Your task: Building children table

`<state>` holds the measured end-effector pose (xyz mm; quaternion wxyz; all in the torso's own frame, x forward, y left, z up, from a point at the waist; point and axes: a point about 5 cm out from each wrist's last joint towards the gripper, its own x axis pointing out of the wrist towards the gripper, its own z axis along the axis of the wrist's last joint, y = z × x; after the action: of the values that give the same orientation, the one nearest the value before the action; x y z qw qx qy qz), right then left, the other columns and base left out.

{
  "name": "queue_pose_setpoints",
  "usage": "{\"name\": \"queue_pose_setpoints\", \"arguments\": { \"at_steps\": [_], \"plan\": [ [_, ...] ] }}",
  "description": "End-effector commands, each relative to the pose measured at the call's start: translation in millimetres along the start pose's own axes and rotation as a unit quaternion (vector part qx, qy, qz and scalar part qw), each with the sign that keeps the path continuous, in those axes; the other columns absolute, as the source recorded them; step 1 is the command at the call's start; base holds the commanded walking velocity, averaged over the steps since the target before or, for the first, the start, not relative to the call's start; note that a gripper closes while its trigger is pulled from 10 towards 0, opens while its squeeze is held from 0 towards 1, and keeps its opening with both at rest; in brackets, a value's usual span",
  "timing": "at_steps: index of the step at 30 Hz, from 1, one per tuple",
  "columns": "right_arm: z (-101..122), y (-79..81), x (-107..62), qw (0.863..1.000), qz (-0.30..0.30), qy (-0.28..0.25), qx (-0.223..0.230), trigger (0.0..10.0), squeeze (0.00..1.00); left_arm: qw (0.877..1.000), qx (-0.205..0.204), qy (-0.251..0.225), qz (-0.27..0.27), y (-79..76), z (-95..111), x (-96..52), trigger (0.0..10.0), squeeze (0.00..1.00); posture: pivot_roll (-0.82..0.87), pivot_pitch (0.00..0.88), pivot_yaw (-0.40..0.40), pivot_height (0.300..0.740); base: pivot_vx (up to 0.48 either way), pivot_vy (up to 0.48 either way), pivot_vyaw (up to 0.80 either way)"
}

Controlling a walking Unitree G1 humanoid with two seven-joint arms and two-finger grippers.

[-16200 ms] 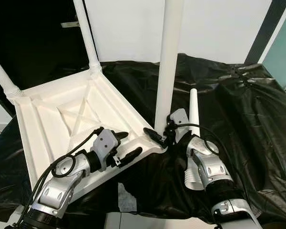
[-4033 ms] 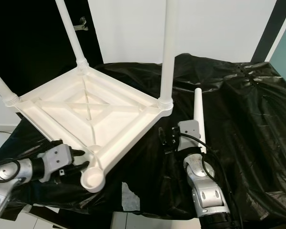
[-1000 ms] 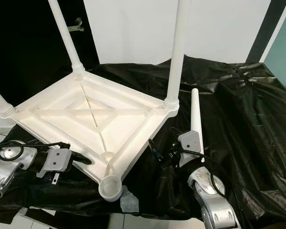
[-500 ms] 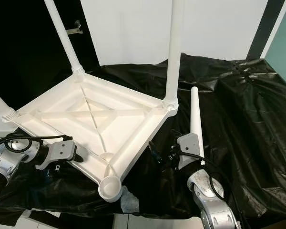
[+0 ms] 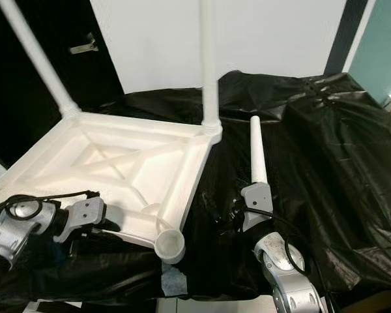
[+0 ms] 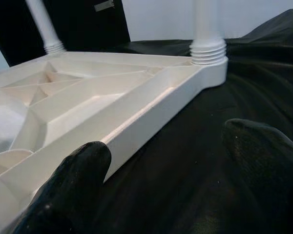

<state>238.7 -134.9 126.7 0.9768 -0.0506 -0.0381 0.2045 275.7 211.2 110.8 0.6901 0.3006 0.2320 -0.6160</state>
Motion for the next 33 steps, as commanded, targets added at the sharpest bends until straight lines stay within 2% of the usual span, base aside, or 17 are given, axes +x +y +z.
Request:
{"name": "queue_pose_setpoints", "arguments": {
  "at_steps": [1, 2, 4, 6, 10, 14, 15, 17, 21, 22, 24, 25, 26, 29, 30, 31, 33],
  "plan": [
    [-0.4, 4.5, 0.7, 1.000, 0.002, 0.003, 0.002, 10.0, 0.00, 0.994, -0.070, -0.011, 0.088, -1.8, -15.3, -2.8, 0.0, 0.00, 0.00, 0.000, 0.092, 0.740, 0.000, 0.000, 0.00],
    [-0.4, 6.1, 1.6, 1.000, 0.002, 0.003, 0.005, 10.0, 0.00, 0.991, -0.074, -0.017, 0.114, -3.5, -13.6, -2.7, 0.0, 0.00, 0.00, 0.000, 0.090, 0.740, 0.000, 0.000, 0.00],
    [-0.4, 6.1, 1.6, 1.000, 0.002, 0.003, 0.005, 10.0, 0.00, 0.991, -0.074, -0.017, 0.114, -3.5, -13.6, -2.7, 0.0, 0.00, 0.00, 0.000, 0.090, 0.740, 0.000, 0.000, 0.00],
    [-0.7, 9.8, 4.2, 1.000, 0.002, 0.002, 0.010, 10.0, 0.00, 0.980, -0.098, -0.038, 0.171, -12.0, -5.1, 3.1, 0.0, 0.00, 0.01, 0.000, 0.084, 0.740, 0.000, 0.000, 0.00],
    [-0.8, 10.9, 5.2, 1.000, 0.002, 0.002, 0.012, 10.0, 0.00, 0.975, -0.110, -0.046, 0.187, -16.7, -0.7, 6.5, 0.0, 0.00, 0.01, 0.000, 0.082, 0.740, 0.000, 0.000, 0.00],
    [-0.5, 13.1, 7.6, 1.000, 0.002, 0.001, 0.016, 10.0, 0.00, 0.959, -0.143, -0.055, 0.236, -26.4, 8.5, 17.7, 0.0, 0.00, 0.02, 0.000, 0.082, 0.740, 0.000, 0.000, 0.00],
    [-0.5, 13.8, 8.6, 1.000, 0.002, 0.000, 0.019, 10.0, 0.00, 0.950, -0.164, -0.058, 0.258, -32.1, 14.1, 23.6, 0.0, 0.00, 0.03, 0.000, 0.085, 0.740, 0.000, 0.000, 0.00],
    [-0.5, 13.8, 8.6, 1.000, 0.002, 0.000, 0.019, 10.0, 0.00, 0.950, -0.164, -0.058, 0.258, -32.1, 14.1, 23.6, 0.0, 0.00, 0.03, 0.000, 0.085, 0.740, 0.000, 0.000, 0.00],
    [-0.8, 15.3, 11.9, 1.000, -0.007, -0.002, 0.026, 10.0, 0.00, 0.917, -0.201, -0.056, 0.339, -41.0, 30.4, 43.1, 0.0, 0.00, 0.04, 0.002, 0.097, 0.740, 0.000, 0.000, 0.00],
    [-0.8, 15.3, 11.9, 1.000, -0.007, -0.002, 0.026, 10.0, 0.00, 0.917, -0.201, -0.056, 0.339, -41.0, 30.4, 43.1, 0.0, 0.00, 0.04, 0.002, 0.097, 0.740, 0.000, 0.000, 0.00],
    [-0.9, 16.0, 12.9, 0.999, -0.016, -0.003, 0.031, 10.0, 0.00, 0.900, -0.214, -0.060, 0.375, -40.6, 36.1, 49.4, 0.0, 0.00, 0.04, 0.005, 0.103, 0.740, 0.000, 0.000, 0.00],
    [-0.9, 16.0, 12.9, 0.999, -0.016, -0.003, 0.031, 10.0, 0.00, 0.900, -0.214, -0.060, 0.375, -40.6, 36.1, 49.4, 0.0, 0.00, 0.04, 0.005, 0.103, 0.740, 0.000, 0.000, 0.00],
    [-0.6, 16.3, 13.5, 0.999, -0.022, -0.004, 0.033, 10.0, 0.00, 0.890, -0.223, -0.060, 0.393, -40.3, 39.1, 50.7, 2.6, 0.00, 0.04, 0.007, 0.107, 0.740, 0.000, 0.000, 0.00],
    [-0.3, 16.5, 13.7, 0.999, -0.027, -0.005, 0.036, 10.0, 0.00, 0.879, -0.238, -0.061, 0.409, -40.0, 40.6, 51.8, 2.6, 0.00, 0.04, 0.008, 0.109, 0.740, 0.000, 0.000, 0.00],
    [-0.3, 17.2, 14.0, 0.999, -0.031, -0.006, 0.039, 10.0, 0.00, 0.864, -0.258, -0.058, 0.428, -38.7, 41.9, 52.1, 9.8, 0.00, 0.04, 0.009, 0.111, 0.740, 0.000, 0.000, 0.00],
    [-0.5, 18.6, 14.3, 0.998, -0.035, -0.006, 0.043, 10.0, 0.00, 0.845, -0.273, -0.059, 0.455, -33.7, 42.5, 50.1, 10.0, 1.00, 0.04, 0.010, 0.116, 0.740, 0.000, 0.000, 0.00],
    [-0.8, 20.2, 14.9, 0.998, -0.040, -0.007, 0.048, 10.0, 0.00, 0.826, -0.284, -0.076, 0.482, -26.1, 45.3, 45.8, 10.0, 1.00, 0.03, 0.010, 0.118, 0.740, 0.000, 0.000, 0.00]
  ]
}}
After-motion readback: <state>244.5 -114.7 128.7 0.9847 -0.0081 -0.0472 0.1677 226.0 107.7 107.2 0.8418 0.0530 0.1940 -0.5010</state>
